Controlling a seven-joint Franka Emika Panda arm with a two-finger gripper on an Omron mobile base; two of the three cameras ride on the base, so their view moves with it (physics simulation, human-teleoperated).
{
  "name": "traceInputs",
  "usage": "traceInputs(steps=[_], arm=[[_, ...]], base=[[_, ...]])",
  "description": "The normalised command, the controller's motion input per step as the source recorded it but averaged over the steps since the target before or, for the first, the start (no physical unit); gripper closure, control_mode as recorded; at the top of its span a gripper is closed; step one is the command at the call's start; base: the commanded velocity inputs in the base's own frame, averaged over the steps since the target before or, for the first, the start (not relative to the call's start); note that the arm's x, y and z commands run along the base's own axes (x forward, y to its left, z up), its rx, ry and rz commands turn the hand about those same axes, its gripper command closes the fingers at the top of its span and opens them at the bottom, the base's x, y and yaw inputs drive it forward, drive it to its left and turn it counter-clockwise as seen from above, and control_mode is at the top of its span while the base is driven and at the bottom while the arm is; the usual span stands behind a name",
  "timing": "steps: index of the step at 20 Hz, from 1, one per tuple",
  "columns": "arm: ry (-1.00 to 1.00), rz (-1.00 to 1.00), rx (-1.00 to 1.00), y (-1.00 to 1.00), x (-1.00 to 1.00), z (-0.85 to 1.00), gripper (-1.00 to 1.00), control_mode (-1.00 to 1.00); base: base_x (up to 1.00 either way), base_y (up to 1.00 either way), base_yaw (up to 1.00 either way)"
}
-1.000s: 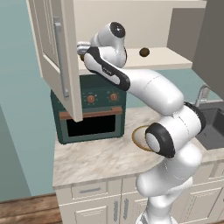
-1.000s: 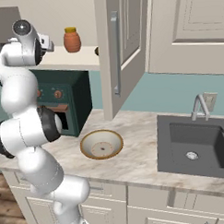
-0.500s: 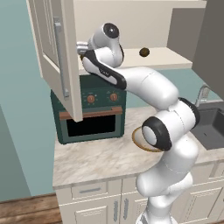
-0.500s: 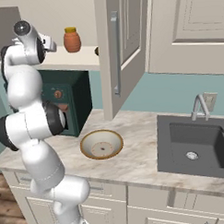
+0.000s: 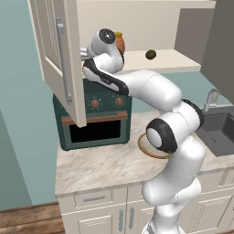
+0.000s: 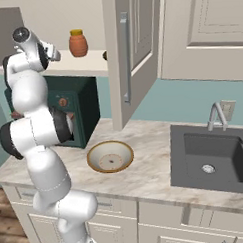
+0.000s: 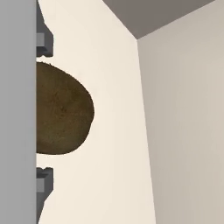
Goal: Open the cabinet. Pick the kiwi and kiwi from the cabinet and place them into the bowl. Then close the cabinet.
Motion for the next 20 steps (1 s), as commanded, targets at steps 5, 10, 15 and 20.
traceInputs(steps=[5, 10, 15, 20], arm=[[0.03, -0.04, 0.0, 0.33, 0.37, -0.38, 1.0, -1.0], [0.0, -0.02, -0.01, 0.21, 0.33, -0.23, 1.0, -1.0], [-0.01, 0.0, 0.0, 0.0, 0.0, 0.0, 1.0, -1.0], [-0.03, 0.0, 0.0, -0.13, -0.35, 0.08, 1.0, -1.0]], base=[[0.0, 0.0, 0.0], [0.0, 0.0, 0.0], [0.0, 0.0, 0.0], [0.0, 0.0, 0.0]])
